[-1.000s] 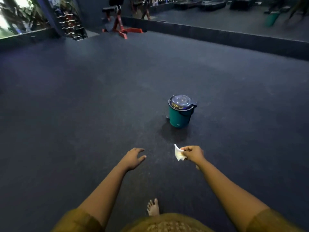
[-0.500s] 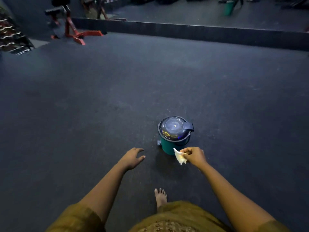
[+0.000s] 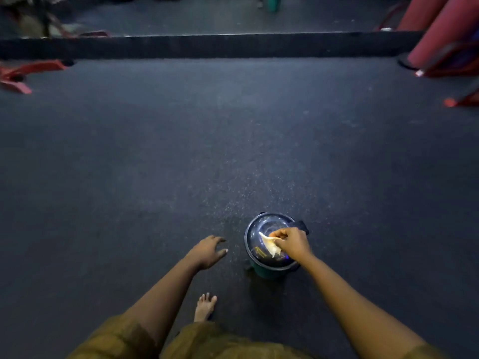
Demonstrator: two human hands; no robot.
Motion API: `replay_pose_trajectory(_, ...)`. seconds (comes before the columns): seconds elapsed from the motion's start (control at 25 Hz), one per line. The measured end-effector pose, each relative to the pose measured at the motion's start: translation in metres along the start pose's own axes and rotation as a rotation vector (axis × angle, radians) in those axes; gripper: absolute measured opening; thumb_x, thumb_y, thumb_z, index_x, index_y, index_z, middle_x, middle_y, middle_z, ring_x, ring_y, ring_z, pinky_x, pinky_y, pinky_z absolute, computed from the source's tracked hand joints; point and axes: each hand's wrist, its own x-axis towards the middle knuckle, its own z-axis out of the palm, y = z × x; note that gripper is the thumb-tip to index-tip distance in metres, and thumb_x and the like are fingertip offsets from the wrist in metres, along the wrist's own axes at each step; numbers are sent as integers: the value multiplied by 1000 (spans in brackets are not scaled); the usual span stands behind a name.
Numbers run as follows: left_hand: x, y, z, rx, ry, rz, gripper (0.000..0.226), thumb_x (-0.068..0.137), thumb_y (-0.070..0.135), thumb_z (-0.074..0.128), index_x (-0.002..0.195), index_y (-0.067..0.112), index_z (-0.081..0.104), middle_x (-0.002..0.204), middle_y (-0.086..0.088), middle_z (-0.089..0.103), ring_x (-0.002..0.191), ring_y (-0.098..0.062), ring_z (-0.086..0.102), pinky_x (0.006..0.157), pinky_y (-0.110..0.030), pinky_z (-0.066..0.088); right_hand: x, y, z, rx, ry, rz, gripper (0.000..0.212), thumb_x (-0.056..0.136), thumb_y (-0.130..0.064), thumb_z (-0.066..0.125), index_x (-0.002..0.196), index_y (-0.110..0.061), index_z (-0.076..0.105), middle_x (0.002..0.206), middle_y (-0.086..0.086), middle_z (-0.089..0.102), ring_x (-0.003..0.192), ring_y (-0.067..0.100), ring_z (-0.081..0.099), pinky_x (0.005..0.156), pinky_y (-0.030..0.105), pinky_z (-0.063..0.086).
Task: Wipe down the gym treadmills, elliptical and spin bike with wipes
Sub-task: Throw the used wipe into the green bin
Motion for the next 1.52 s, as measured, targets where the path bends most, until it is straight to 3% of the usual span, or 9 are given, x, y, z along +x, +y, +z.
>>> replay_pose_trajectory(0.12, 48, -27, -44, 89, -86, 111, 50, 100, 34, 44, 144, 12, 37, 148, -11, 38, 136, -23, 36, 107, -27, 28, 23, -31, 20, 74, 121, 138, 18, 85, -10, 63, 101, -12, 72, 97, 6, 72, 88, 15, 65, 62, 16, 42)
replay_pose_trajectory(0.24, 85, -47, -76, 175, -146, 223, 50, 100, 36, 44, 144, 12, 38, 147, -12, 39, 136, -25, 37, 107, -29, 28, 29, -54, 37, 145, 245, 241, 19, 83, -4, 63, 99, -8, 73, 97, 7, 72, 84, 11, 61, 58, 5, 38)
replay_pose_trajectory(0.4, 112, -52, -91, 218, -239, 353, 51, 99, 35, 45, 143, 10, 39, 147, -13, 40, 136, -25, 36, 108, -27, 27, 26, -66, 52, 197, 361, 362, 19, 81, -4, 64, 98, -7, 74, 97, 8, 72, 91, 16, 65, 58, 9, 38)
replay_pose_trajectory(0.52, 129, -52, -99, 213, -257, 400, 52, 99, 36, 46, 143, 10, 39, 147, -13, 40, 136, -25, 36, 109, -30, 27, 30, -71, 57, 206, 407, 417, 20, 82, -3, 64, 99, -6, 73, 98, 9, 72, 86, 10, 61, 53, 0, 36)
replay_pose_trajectory(0.68, 147, -51, -108, 229, -273, 436, 52, 98, 38, 46, 143, 11, 39, 146, -14, 41, 135, -26, 38, 110, -32, 29, 39, -79, 59, 230, 441, 454, 20, 83, -2, 63, 101, -4, 72, 99, 10, 71, 91, 20, 65, 49, -1, 36)
replay_pose_trajectory(0.88, 170, -41, -120, 228, -271, 480, 52, 99, 36, 46, 143, 10, 39, 146, -13, 41, 136, -25, 37, 110, -30, 27, 60, -85, 58, 234, 422, 499, 17, 83, -11, 66, 99, -11, 73, 99, 6, 72, 93, 15, 65, 75, 18, 43)
replay_pose_trajectory(1.08, 190, -39, -132, 182, -260, 464, 50, 99, 35, 47, 142, 11, 40, 146, -14, 41, 134, -26, 39, 109, -32, 30, 79, -90, 44, 233, 399, 488, 19, 83, -10, 66, 102, -8, 72, 100, 8, 71, 92, 14, 64, 72, 16, 43)
replay_pose_trajectory(1.2, 191, -41, -135, 153, -257, 451, 51, 99, 34, 47, 143, 10, 39, 147, -13, 40, 134, -26, 39, 109, -33, 31, 85, -92, 40, 235, 396, 482, 19, 84, -6, 65, 101, -7, 72, 98, 9, 71, 84, 11, 60, 59, 7, 41)
replay_pose_trajectory(1.52, 183, -48, -135, 148, -281, 444, 51, 99, 35, 47, 143, 10, 40, 146, -14, 41, 135, -26, 39, 108, -30, 29, 78, -91, 45, 198, 390, 483, 22, 81, -2, 62, 98, -10, 73, 94, 10, 72, 79, 7, 58, 62, 16, 41)
